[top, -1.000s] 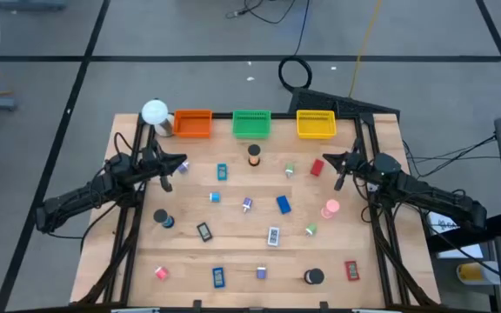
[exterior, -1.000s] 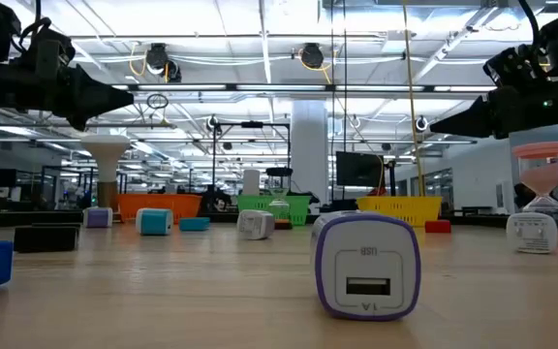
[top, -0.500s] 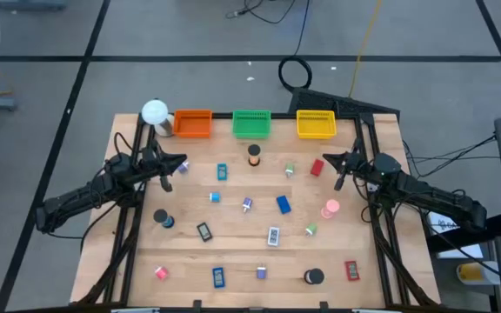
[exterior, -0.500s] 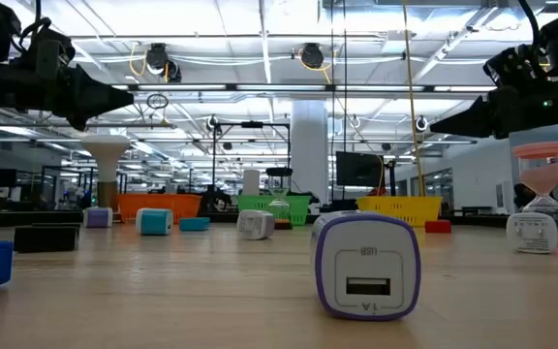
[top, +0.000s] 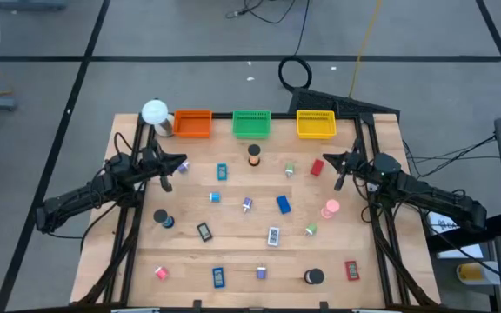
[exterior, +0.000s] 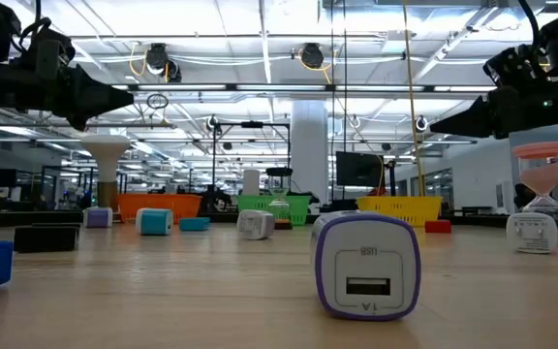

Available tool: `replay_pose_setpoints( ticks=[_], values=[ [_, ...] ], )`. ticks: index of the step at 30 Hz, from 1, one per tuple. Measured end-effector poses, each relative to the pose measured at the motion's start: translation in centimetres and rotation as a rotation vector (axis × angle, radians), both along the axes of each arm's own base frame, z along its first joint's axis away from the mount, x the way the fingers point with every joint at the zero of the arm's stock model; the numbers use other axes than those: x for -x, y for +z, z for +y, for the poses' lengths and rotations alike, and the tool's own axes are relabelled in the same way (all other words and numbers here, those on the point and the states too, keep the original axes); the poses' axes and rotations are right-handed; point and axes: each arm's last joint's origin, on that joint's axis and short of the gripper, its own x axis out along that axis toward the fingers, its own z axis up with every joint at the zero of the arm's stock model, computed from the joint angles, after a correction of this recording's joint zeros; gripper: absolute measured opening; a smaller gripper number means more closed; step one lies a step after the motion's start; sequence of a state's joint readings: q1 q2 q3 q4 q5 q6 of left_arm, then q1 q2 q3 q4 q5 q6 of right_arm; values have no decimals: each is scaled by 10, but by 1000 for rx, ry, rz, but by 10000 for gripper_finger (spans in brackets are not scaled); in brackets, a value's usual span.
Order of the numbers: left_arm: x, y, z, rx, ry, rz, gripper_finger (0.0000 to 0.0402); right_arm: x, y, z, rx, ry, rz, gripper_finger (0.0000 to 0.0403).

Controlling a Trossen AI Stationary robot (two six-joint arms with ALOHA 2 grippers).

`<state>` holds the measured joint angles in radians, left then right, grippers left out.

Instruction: Pick & Place Office items

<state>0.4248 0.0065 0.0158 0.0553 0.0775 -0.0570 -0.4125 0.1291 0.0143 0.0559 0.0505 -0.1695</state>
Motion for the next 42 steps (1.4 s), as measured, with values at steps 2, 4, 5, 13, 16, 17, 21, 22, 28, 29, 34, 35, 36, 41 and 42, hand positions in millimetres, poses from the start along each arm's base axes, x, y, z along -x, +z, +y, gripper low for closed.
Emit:
replay_pose_setpoints(
  ticks=[2,4,5,13,16,17,21,22,28,29,34,35,36,41,42],
  values=[
    [0,0,0,0,0,0,37,0,0,0,0,0,0,0],
    [0,0,0,0,0,0,37,0,0,0,0,0,0,0],
    [0,0,0,0,0,0,37,0,0,0,0,0,0,0],
    [0,0,0,0,0,0,37,0,0,0,0,0,0,0],
    [0,0,0,0,0,0,37,0,0,0,0,0,0,0],
    [0,0,0,0,0,0,37,0,0,0,0,0,0,0],
    [0,0,0,0,0,0,37,0,0,0,0,0,0,0],
    [0,0,0,0,0,0,37,0,0,0,0,0,0,0],
    [0,0,0,0,0,0,37,0,0,0,0,0,0,0],
    [0,0,0,0,0,0,37,0,0,0,0,0,0,0],
    [0,0,0,-16,2,6,37,0,0,0,0,0,0,0],
    [0,0,0,-38,6,13,37,0,0,0,0,0,0,0],
    [0,0,0,-60,9,21,37,0,0,0,0,0,0,0],
    [0,5,0,-113,16,-12,37,0,0,0,0,0,0,0],
    [1,8,0,-112,16,-50,37,0,0,0,0,0,0,0]
  ],
)
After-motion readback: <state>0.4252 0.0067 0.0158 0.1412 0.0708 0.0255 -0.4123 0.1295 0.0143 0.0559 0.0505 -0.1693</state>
